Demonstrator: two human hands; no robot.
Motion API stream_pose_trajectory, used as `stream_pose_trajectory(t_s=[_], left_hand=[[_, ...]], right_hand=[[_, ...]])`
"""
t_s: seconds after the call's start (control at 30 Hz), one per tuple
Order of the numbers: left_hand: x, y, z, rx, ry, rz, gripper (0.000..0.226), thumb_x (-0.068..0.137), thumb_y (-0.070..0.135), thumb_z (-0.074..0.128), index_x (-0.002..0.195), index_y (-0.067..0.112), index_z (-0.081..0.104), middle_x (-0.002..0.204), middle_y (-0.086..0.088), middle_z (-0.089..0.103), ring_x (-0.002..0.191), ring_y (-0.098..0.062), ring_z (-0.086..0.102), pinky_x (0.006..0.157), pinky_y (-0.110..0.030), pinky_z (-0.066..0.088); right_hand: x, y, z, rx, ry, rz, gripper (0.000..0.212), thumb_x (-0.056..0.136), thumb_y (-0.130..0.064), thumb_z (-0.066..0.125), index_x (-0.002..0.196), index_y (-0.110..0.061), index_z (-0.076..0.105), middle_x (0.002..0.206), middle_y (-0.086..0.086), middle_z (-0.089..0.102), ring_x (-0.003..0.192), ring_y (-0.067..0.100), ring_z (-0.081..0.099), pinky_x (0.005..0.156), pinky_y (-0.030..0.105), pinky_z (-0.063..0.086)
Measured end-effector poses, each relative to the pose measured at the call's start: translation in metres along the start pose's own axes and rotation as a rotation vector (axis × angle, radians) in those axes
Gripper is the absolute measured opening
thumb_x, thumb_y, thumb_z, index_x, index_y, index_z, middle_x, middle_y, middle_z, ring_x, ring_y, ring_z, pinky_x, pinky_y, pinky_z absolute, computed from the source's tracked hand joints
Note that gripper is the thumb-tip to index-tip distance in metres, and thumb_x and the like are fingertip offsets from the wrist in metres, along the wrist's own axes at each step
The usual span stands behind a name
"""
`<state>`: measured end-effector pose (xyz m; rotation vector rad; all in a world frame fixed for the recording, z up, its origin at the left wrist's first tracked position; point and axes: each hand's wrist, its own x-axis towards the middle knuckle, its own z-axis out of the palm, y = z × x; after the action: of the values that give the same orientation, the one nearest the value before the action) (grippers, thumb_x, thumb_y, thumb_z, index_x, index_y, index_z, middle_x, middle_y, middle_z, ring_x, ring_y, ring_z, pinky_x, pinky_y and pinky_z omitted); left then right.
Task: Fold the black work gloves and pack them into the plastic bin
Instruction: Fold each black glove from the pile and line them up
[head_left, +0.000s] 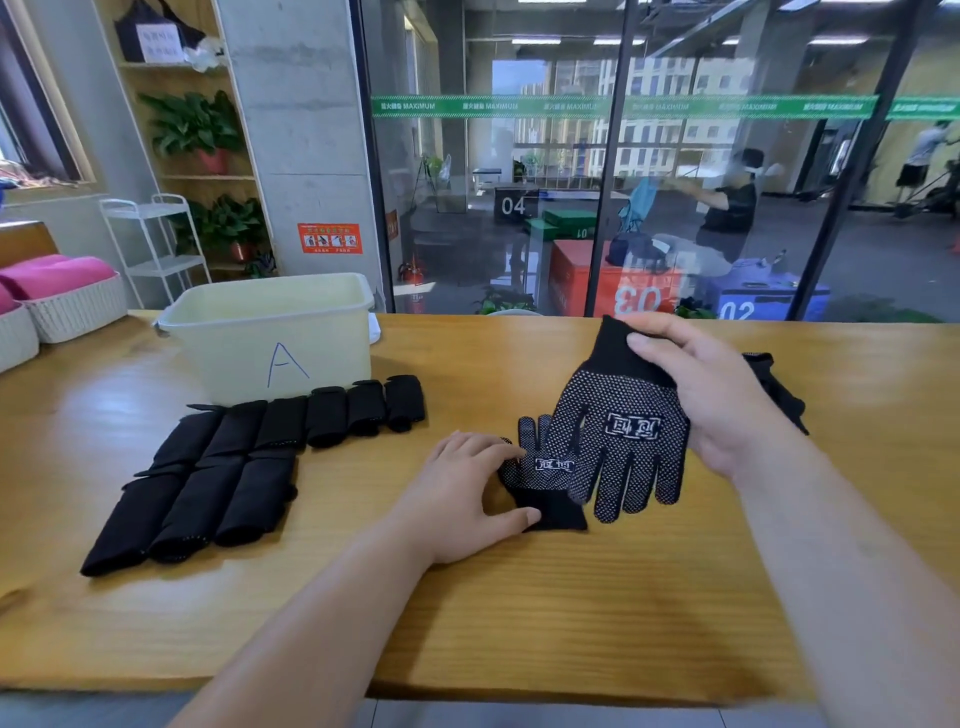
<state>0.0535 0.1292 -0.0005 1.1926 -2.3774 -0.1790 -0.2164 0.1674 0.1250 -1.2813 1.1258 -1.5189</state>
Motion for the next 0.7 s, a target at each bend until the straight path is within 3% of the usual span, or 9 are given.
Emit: stream_pose_trajectory(t_s=[0.13, 0.27, 0.37, 0.5, 0.6, 0.7], left_hand=[[0.000, 0.000, -0.001, 0.003, 0.014, -0.026, 0.083, 0.085, 0.081, 0.060, 0.153, 0.035, 0.047, 0.145, 0.014, 0.051, 0.142, -0.013, 0.036, 0.123, -0.041, 0.033], [0.000, 0.001, 0.000, 0.034, 0.008, -0.044, 0.085, 0.085, 0.083, 0.059, 0.152, 0.034, 0.045, 0.143, 0.015, 0.050, 0.140, -0.012, 0.035, 0.120, -0.037, 0.033], [0.002, 0.001, 0.001, 0.034, 0.008, -0.051, 0.087, 0.084, 0.085, 0.058, 0.152, 0.033, 0.043, 0.145, 0.015, 0.049, 0.141, -0.013, 0.035, 0.120, -0.038, 0.033], [0.002, 0.001, 0.002, 0.035, 0.008, -0.060, 0.090, 0.082, 0.088, 0.056, 0.152, 0.032, 0.044, 0.144, 0.014, 0.051, 0.141, -0.015, 0.036, 0.120, -0.040, 0.034], [0.002, 0.002, 0.000, 0.048, -0.004, -0.072, 0.092, 0.083, 0.088, 0.055, 0.153, 0.031, 0.042, 0.147, 0.013, 0.051, 0.143, -0.013, 0.035, 0.122, -0.040, 0.034], [0.001, 0.003, 0.000, 0.045, -0.002, -0.082, 0.090, 0.084, 0.088, 0.054, 0.153, 0.032, 0.041, 0.148, 0.015, 0.051, 0.143, -0.011, 0.035, 0.121, -0.038, 0.035]], right_hand=[[0.030, -0.006, 0.005, -0.327, -0.124, 0.021, 0.019, 0.105, -0.017, 0.066, 0.115, -0.029, 0.077, 0.109, -0.003, 0.080, 0.106, 0.022, 0.076, 0.088, 0.041, 0.062], [0.059, -0.005, 0.005, -0.499, -0.035, -0.119, 0.015, 0.102, -0.020, 0.071, 0.112, -0.031, 0.074, 0.111, -0.014, 0.079, 0.106, 0.017, 0.072, 0.097, 0.051, 0.060], [0.063, -0.009, 0.008, -0.564, -0.007, -0.296, 0.016, 0.101, -0.020, 0.073, 0.108, -0.035, 0.072, 0.110, -0.016, 0.078, 0.107, 0.015, 0.071, 0.095, 0.041, 0.057], [0.034, 0.024, 0.021, -0.713, -0.159, -0.358, 0.024, 0.097, -0.010, 0.075, 0.104, -0.033, 0.072, 0.101, -0.017, 0.079, 0.101, 0.007, 0.072, 0.093, 0.032, 0.054], [0.001, 0.076, 0.023, -1.079, -0.274, -0.314, 0.018, 0.097, -0.025, 0.075, 0.107, -0.040, 0.071, 0.104, -0.020, 0.076, 0.102, 0.006, 0.070, 0.088, 0.033, 0.054], [-0.025, 0.106, 0.020, -1.274, -0.225, -0.373, 0.017, 0.102, -0.037, 0.064, 0.118, -0.042, 0.069, 0.116, -0.023, 0.071, 0.107, 0.005, 0.064, 0.086, 0.034, 0.055]])
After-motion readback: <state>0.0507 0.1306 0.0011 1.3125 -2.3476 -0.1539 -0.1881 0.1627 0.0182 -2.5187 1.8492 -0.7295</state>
